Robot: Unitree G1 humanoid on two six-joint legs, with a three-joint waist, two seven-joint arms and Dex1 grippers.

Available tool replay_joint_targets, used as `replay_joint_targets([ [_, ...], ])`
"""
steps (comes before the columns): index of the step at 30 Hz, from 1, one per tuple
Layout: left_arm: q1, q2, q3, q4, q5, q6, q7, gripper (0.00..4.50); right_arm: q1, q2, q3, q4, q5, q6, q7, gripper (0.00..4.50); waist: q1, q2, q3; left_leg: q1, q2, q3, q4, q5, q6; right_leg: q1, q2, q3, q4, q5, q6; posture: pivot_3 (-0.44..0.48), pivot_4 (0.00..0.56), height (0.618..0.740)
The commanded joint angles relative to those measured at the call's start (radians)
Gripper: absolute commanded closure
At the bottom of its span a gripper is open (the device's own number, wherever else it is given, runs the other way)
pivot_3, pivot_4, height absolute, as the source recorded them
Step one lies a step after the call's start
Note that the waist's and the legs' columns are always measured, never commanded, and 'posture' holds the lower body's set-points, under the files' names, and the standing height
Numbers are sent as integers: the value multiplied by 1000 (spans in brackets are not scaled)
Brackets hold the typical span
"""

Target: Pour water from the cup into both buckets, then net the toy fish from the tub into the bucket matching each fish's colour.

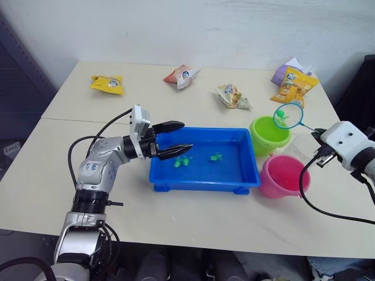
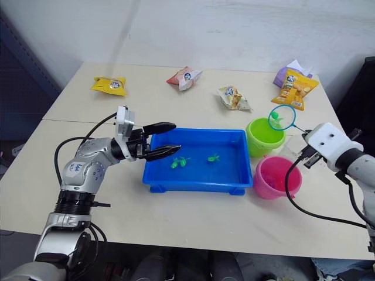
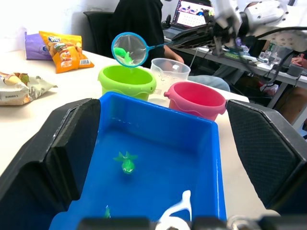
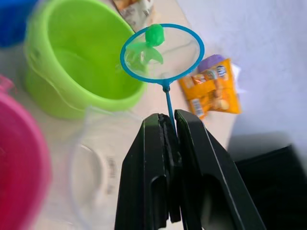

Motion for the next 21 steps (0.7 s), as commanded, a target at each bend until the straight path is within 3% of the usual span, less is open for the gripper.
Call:
replay_joint_targets([
  [1, -3, 4, 8, -57, -14, 4, 9, 23, -5, -66, 13, 58, -136, -217, -92, 4500, -1, 0, 0, 0, 0, 0, 0, 0, 0, 0, 0, 0, 0, 0, 0, 0, 150, 738],
  [14, -10, 15, -3, -70, -10, 25, 3, 23, -73, -188, 97, 272, -366, -606, -294, 4500, -2, 0, 0, 1, 0, 1, 0, 1, -2, 0, 1, 1, 1, 0, 0, 0, 150, 738],
  [16, -5, 22, 1, -71, -7, 21, 5, 23, -75, -154, 69, 259, -281, -608, -285, 4500, -3, 0, 0, 1, 0, 1, 0, 1, -2, 0, 1, 1, 1, 0, 0, 0, 150, 738],
  [18, 3, 30, 11, -72, -8, 21, 10, 23, -71, -87, 48, 205, -62, -543, -189, 4500, -4, 0, 0, 1, 1, 1, 1, 1, -2, 0, 1, 1, 1, 0, 0, 0, 150, 738],
  [21, 32, 65, 28, -64, -4, 4, -8, 23, -21, -30, 53, -32, 318, -279, 16, 4500, -5, 0, 0, 1, 1, 1, 1, 1, -2, 1, 2, 1, 2, 0, 0, 0, 150, 738],
])
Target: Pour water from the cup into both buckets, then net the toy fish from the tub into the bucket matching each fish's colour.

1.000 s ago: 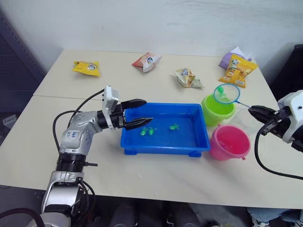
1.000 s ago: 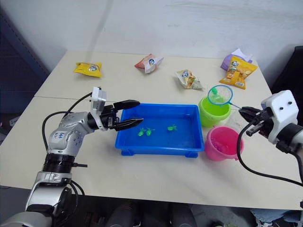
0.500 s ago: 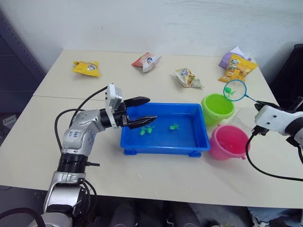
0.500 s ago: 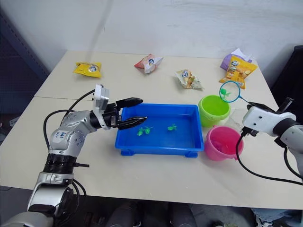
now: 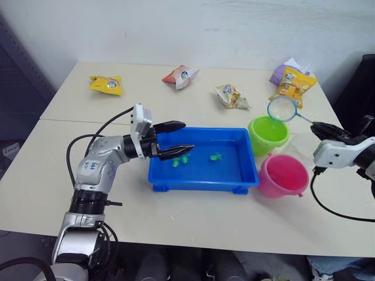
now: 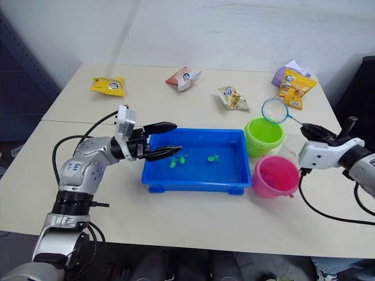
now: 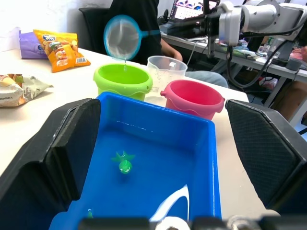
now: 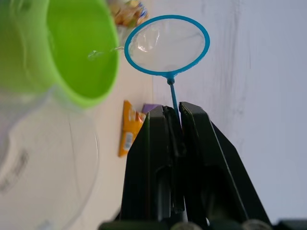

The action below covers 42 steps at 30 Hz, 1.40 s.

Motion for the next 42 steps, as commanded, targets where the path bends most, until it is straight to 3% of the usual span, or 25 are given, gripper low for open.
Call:
replay_joint_targets([
  [1, 35, 52, 36, -26, -1, -30, -24, 23, 43, 19, -31, -281, 392, 278, 197, 4500, 0, 1, 0, 0, 0, 0, -1, 0, 0, 0, 0, 0, 0, 0, 0, 0, 150, 738],
  [3, 61, 98, 44, -14, 1, -38, -58, 23, 41, 4, -8, -383, 436, 403, 251, 4500, -1, 1, 0, 0, 1, -1, -1, 0, 0, 0, 0, 0, 0, 0, 0, 0, 150, 738],
  [9, 127, 188, 54, -8, 8, -56, -105, 23, -29, -31, 138, -533, 278, 640, 292, 4500, 4, 1, 0, 0, 0, -2, 0, -2, 3, 1, -2, 0, -1, 0, 0, 0, 150, 738],
  [13, 143, 180, 54, -25, 5, -58, -84, 23, -59, -30, 237, -518, 115, 612, 313, 4500, 8, 1, 0, -2, -1, -3, 0, -2, 4, 0, -3, -1, -3, 0, 0, 0, 150, 738],
  [26, 165, 167, 41, -61, 8, -52, -65, 23, -145, 94, 370, -361, -114, 591, 323, 4500, 2, 1, 0, -1, -1, -2, 0, -2, 3, -1, -3, -1, -1, 0, 0, 0, 150, 738],
  [31, 169, 166, 38, -60, 13, -60, -67, 23, -150, 143, 374, -431, -75, 682, 381, 4500, 2, 1, 0, -2, -1, -2, 1, -2, 3, -1, -3, -1, -1, 0, 0, 0, 150, 738],
  [37, 177, 165, 38, -62, 16, -65, -70, 23, -120, 270, 241, -591, 169, 1068, 416, 4500, 4, 1, 0, -2, 0, -2, 0, -2, 3, -1, -2, -1, -1, 0, 0, 0, 150, 738],
  [42, 172, 164, 35, -51, 20, -73, -76, 23, -119, 251, 163, -649, 275, 1220, 440, 4500, 4, 1, 0, -2, 0, -2, 0, -3, 4, 0, -3, -1, -1, 0, 0, 0, 150, 738],
])
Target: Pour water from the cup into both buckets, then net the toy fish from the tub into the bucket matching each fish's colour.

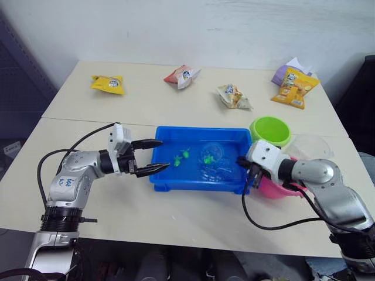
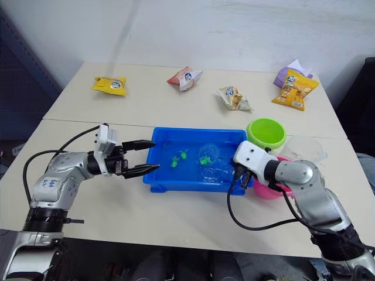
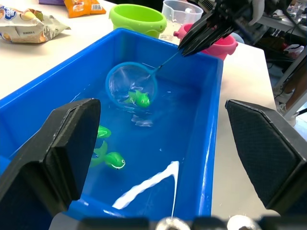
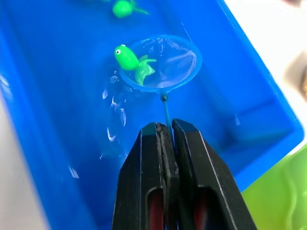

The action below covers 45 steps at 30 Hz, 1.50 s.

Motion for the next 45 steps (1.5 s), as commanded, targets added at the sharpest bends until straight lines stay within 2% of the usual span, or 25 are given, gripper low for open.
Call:
replay_joint_targets([
  [1, -5, 0, 1, -13, 1, -22, -11, 23, -4, -43, -66, -45, 47, 34, 17, 4500, 0, 0, 0, 0, 0, 0, 0, 0, 0, 0, 0, 0, 0, 0, 0, 0, 150, 738],
  [3, -10, -2, 0, -5, 3, -27, -14, 23, -9, -66, -78, -36, 53, 25, 17, 4500, 0, 0, 0, 0, 0, 0, -1, 0, 0, 0, 0, 0, -1, 0, 0, 0, 150, 738],
  [9, -16, -9, -4, 2, 4, -35, -19, 23, -3, -37, -166, -50, 171, 101, -4, 4500, -2, 0, 0, 0, 0, 0, -1, 0, 0, 0, 0, 0, 0, 0, 0, 0, 150, 738],
  [15, -62, -50, 5, -3, -27, -9, 9, 23, 46, -63, -340, -36, 261, 96, 1, 4500, 5, 0, 0, -1, 0, 0, -1, 0, 0, 0, 0, 0, -1, 0, 0, 0, 150, 738],
  [23, -137, -112, -7, 10, -39, 13, 26, 23, 74, -165, -492, 136, 209, -56, -18, 4500, 0, 0, 0, 0, -1, 1, -1, 0, 0, 0, 1, 0, -1, 0, 0, 0, 150, 738],
  [30, -161, -156, -30, 33, -25, 13, 37, 23, 80, -261, -383, 351, -72, -499, -123, 4500, 0, 0, 0, 1, -1, 3, 0, 0, 0, 0, 1, 1, 1, 0, 0, 0, 150, 738],
  [33, -176, -186, -40, 49, -16, 1, 49, 23, 78, -301, -296, 476, -254, -773, -244, 4500, 0, 0, 0, 1, -1, 3, 0, 1, 0, 0, 1, 1, 0, 0, 0, 0, 150, 738],
  [36, -180, -194, -44, 56, -11, -6, 45, 23, 67, -321, -231, 563, -383, -970, -352, 4500, -2, 0, 0, 1, -1, 3, 0, 1, -1, 0, 1, 1, 0, 0, 1, 0, 150, 738],
  [41, -177, -196, -43, 60, -6, -31, 36, 23, 64, -334, -197, 593, -526, -1126, -499, 4500, -3, 0, 0, 1, 0, 3, 0, 2, -3, -1, 2, 2, 1, 0, 0, 0, 150, 738],
  [45, -170, -197, -39, 60, -7, -42, 39, 23, 104, -386, -185, 607, -686, -1254, -646, 4500, 0, 0, 0, 1, 0, 3, 0, 2, -3, -1, 2, 2, 1, 0, 0, 0, 150, 738],
])
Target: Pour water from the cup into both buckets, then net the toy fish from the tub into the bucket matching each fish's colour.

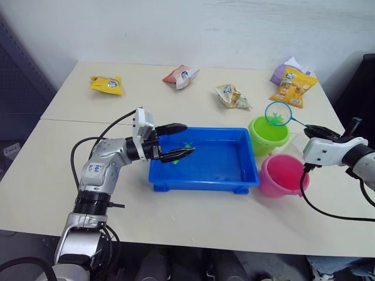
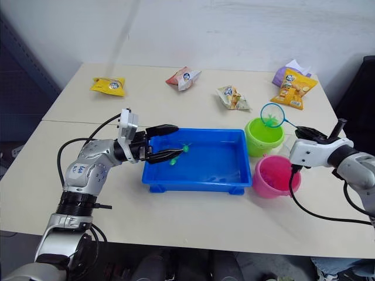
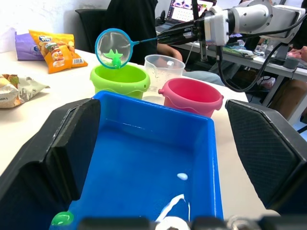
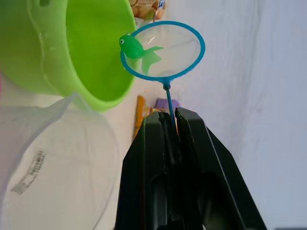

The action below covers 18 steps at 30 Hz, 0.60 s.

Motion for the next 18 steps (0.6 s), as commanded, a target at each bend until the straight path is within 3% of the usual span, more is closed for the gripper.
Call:
replay_joint_targets([
  [1, 1, -2, 11, -17, -4, -25, -3, 23, 21, -50, -28, 0, -129, -123, -170, 4500, 0, 0, 0, 0, 0, 0, 0, 0, 0, 0, 0, 0, 0, 0, 0, 0, 150, 738],
  [6, 3, -3, 11, -13, -3, -32, -2, 23, 67, -87, -31, 33, -298, -208, -398, 4500, 1, 0, 0, 0, 0, 0, 0, 0, -1, 0, 0, 0, 0, 0, 0, 0, 150, 738],
  [10, 1, -3, 11, -6, -3, -37, -6, 23, 94, -79, -29, 102, -310, -198, -471, 4500, 0, 0, 0, 0, 0, 0, 0, 1, -1, 0, 0, 0, 0, 0, 0, 0, 150, 738],
  [14, 1, 5, 17, -2, 0, -44, -3, 23, 98, -48, -62, 73, -161, -224, -432, 4500, -6, 0, 0, 1, 0, 1, 0, 1, -2, 0, 1, 1, 0, 0, 0, 0, 150, 738],
  [18, 12, 38, 34, 1, 0, -40, -9, 23, 97, -14, -43, 13, 109, -234, -260, 4500, -13, 0, 0, 2, 0, 1, 0, 1, -2, 1, 1, 1, 1, 0, 0, 0, 150, 738],
])
